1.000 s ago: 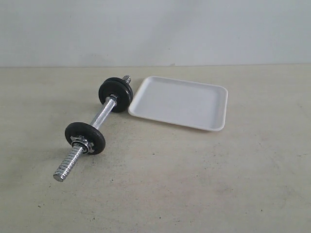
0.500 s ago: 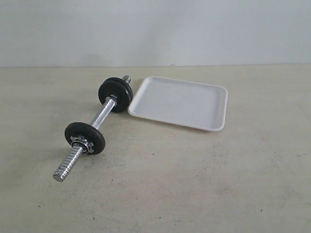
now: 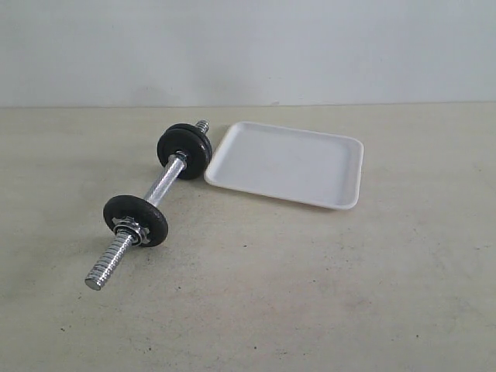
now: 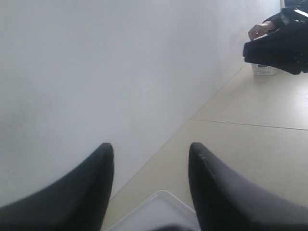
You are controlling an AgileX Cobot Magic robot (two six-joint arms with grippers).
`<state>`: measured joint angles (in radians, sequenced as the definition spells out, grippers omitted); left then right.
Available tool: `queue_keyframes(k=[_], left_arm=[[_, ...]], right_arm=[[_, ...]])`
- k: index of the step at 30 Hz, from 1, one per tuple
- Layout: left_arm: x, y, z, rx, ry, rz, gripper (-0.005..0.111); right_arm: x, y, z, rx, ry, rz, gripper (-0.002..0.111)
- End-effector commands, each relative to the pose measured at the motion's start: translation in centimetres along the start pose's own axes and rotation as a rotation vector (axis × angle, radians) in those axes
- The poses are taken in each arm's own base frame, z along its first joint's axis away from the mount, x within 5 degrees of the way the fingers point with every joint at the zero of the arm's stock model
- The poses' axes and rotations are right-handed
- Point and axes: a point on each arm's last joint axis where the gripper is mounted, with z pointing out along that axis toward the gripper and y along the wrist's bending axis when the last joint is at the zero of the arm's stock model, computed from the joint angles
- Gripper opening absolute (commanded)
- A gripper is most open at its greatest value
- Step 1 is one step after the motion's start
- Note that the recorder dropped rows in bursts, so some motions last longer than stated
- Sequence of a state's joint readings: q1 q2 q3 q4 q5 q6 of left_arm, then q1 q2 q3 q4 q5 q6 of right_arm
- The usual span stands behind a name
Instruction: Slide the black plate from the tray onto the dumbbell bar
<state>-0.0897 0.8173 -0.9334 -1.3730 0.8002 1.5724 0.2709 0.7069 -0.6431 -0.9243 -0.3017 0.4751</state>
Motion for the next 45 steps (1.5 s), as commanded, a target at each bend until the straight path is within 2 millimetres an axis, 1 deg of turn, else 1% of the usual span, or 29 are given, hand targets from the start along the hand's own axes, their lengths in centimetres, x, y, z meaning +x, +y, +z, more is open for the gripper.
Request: queue_keyframes(k=[1, 3, 7, 9, 11, 13, 14, 18, 28, 32, 35, 37, 38, 39, 42, 43, 45], left_arm=[[0.0, -0.1, -0.1, -0.003, 0.002, -0.01, 0.045], [0.0, 0.0, -0.1, -0.008, 0.002, -0.01, 0.045], [0.0, 0.0, -0.1, -0.008, 0.002, -0.01, 0.045], [0.0, 0.0, -0.1, -0.008, 0.002, -0.01, 0.045], [0.0, 0.0, -0.1, -0.008, 0.002, -0.01, 0.045], [0.0, 0.0, -0.1, -0.008, 0.002, -0.01, 0.045], [0.0, 0.0, -0.1, -0.008, 0.002, -0.01, 0.045], [0.0, 0.0, -0.1, -0.008, 0.002, -0.01, 0.045], [0.0, -0.1, -0.1, -0.005, 0.002, -0.01, 0.045], [0.0, -0.1, -0.1, -0.005, 0.002, -0.01, 0.045], [0.0, -0.1, -0.1, -0.003, 0.002, -0.01, 0.045], [0.0, -0.1, -0.1, -0.003, 0.002, -0.01, 0.045], [0.0, -0.1, -0.1, -0.003, 0.002, -0.01, 0.045], [0.0, -0.1, -0.1, -0.003, 0.002, -0.01, 0.045], [0.0, -0.1, -0.1, -0.003, 0.002, -0.01, 0.045], [0.0, -0.1, -0.1, -0.003, 0.002, -0.01, 0.045], [0.0, -0.1, -0.1, -0.003, 0.002, -0.01, 0.045]], right_arm=[[4.2, -0.5, -4.7, 0.251, 0.233, 0.071, 0.001], [5.2, 0.4, -6.4, 0.275, 0.216, 0.063, 0.001], [6.6, 2.5, -9.2, 0.298, 0.129, 0.039, 0.001], [7.7, 3.5, -10.7, 0.334, 0.097, 0.091, 0.001], [8.9, 4.4, -11.8, 0.369, 0.053, 0.192, 0.001], [9.7, 4.9, -12.4, 0.385, -0.001, 0.291, 0.001], [10.2, 5.2, -12.6, 0.391, -0.011, 0.326, 0.001], [11.3, 5.6, -12.6, 0.388, 0.03, 0.34, 0.001], [11.5, 5.6, -12.6, 0.393, 0.05, 0.348, 0.001], [12.0, 5.7, -12.6, 0.404, 0.038, 0.531, 0.001], [13.2, 5.7, -12.9, 0.454, 0.168, 0.551, 0.001], [13.9, 5.7, -13.2, 0.475, 0.246, 0.536, 0.001], [14.3, 5.8, -13.3, 0.474, 0.305, 0.499, 0.001], [14.9, 6.2, -13.4, 0.433, 0.4, 0.431, 0.001], [15.3, 7.0, -13.4, 0.327, 0.477, 0.341, 0.001], [15.4, 7.1, -13.4, 0.311, 0.492, 0.328, 0.001], [15.9, 7.3, -13.7, 0.332, 0.557, 0.381, 0.001]])
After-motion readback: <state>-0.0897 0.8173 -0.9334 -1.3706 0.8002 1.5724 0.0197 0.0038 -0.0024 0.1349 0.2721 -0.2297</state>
